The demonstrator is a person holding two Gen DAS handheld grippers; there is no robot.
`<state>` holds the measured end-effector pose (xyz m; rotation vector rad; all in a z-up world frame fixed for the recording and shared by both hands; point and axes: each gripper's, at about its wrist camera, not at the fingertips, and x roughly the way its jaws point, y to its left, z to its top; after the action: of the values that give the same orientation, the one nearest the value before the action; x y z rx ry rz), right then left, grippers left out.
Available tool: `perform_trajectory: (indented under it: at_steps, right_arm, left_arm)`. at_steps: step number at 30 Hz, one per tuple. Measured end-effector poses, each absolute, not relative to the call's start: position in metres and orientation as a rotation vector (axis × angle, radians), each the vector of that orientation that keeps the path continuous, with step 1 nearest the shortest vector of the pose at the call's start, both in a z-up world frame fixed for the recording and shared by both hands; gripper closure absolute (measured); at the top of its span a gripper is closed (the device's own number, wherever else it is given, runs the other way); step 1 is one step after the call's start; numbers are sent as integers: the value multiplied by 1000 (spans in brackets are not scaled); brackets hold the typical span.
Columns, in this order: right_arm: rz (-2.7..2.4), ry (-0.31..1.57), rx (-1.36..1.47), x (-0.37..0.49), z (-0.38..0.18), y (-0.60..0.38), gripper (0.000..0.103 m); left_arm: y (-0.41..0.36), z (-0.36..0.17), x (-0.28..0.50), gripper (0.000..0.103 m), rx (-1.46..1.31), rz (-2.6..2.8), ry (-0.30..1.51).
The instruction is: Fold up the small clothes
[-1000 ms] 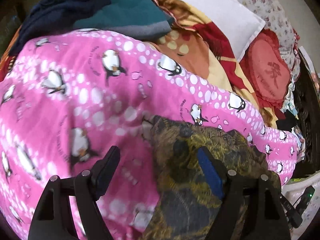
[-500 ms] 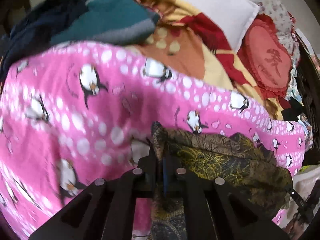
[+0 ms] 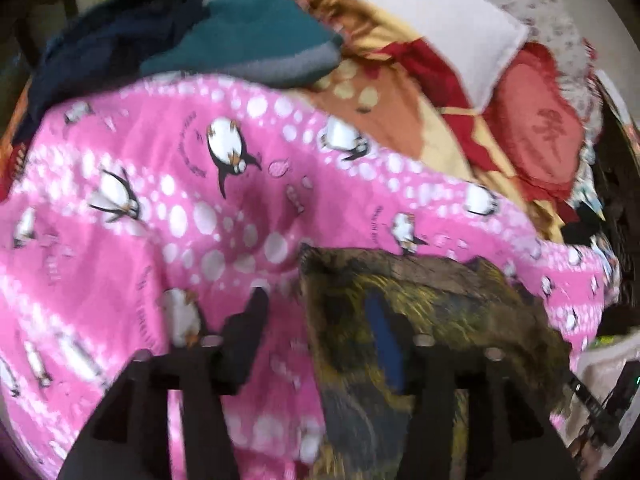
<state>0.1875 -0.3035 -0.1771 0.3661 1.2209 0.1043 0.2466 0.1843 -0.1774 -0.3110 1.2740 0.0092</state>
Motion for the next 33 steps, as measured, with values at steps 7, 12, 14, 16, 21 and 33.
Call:
perform_trajectory:
  at_steps: [7, 12, 14, 16, 21, 33]
  right_arm:
    - [195, 1223, 379, 187, -181, -274, 70]
    - [199, 1253, 343, 188, -199, -265, 70]
    - [170, 1298, 286, 182, -208, -266, 70]
    - [170, 1284, 269, 176, -208, -271, 75]
    - [187, 1249, 333, 175, -185, -283, 72]
    - [108, 1299, 634, 192, -219, -295, 91]
  left_arm:
    - [130, -158, 201, 35, -180, -93, 1246]
    - [103, -194, 183, 35, -59, -74, 1298]
    - [105, -203, 179, 35, -37, -56, 1305]
    - [109, -204, 172, 35, -41, -65, 1292]
    - [116, -197, 164, 35, -64, -62, 1325]
    - [105, -188, 171, 35, -83, -58, 1283]
